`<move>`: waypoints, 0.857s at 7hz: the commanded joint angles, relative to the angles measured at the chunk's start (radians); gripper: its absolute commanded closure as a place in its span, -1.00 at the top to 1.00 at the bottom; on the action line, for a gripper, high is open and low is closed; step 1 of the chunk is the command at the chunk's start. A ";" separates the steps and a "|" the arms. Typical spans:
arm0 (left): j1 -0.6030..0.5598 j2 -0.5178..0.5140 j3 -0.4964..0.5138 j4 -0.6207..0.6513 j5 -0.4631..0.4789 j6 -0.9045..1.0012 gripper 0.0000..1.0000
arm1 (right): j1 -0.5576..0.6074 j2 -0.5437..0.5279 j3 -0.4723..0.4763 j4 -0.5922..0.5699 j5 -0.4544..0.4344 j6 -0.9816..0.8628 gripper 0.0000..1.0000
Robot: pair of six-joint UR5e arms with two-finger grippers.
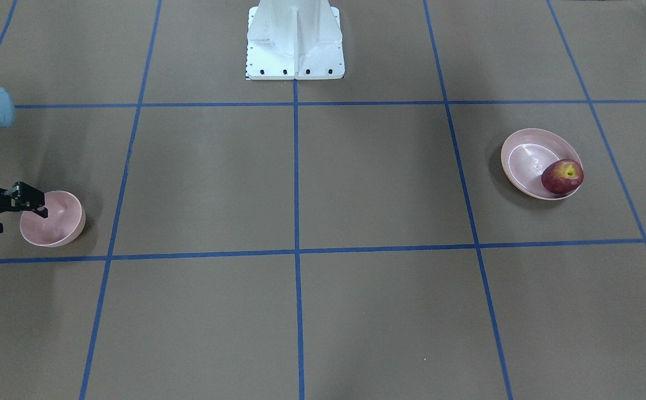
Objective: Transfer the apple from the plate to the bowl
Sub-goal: 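Reach the right gripper down and grasp the rim of the pink bowl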
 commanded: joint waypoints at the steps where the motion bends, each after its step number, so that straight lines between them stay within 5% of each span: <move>1: 0.000 0.000 -0.003 0.000 -0.001 0.000 0.96 | -0.001 0.003 -0.010 -0.003 0.008 0.006 -1.00; 4: -0.002 0.000 -0.006 0.000 -0.002 -0.002 0.96 | -0.001 0.001 -0.001 -0.001 0.013 0.060 -1.00; 6: 0.000 0.000 -0.006 0.000 -0.002 -0.002 0.96 | 0.001 0.053 0.042 -0.024 0.080 0.260 -1.00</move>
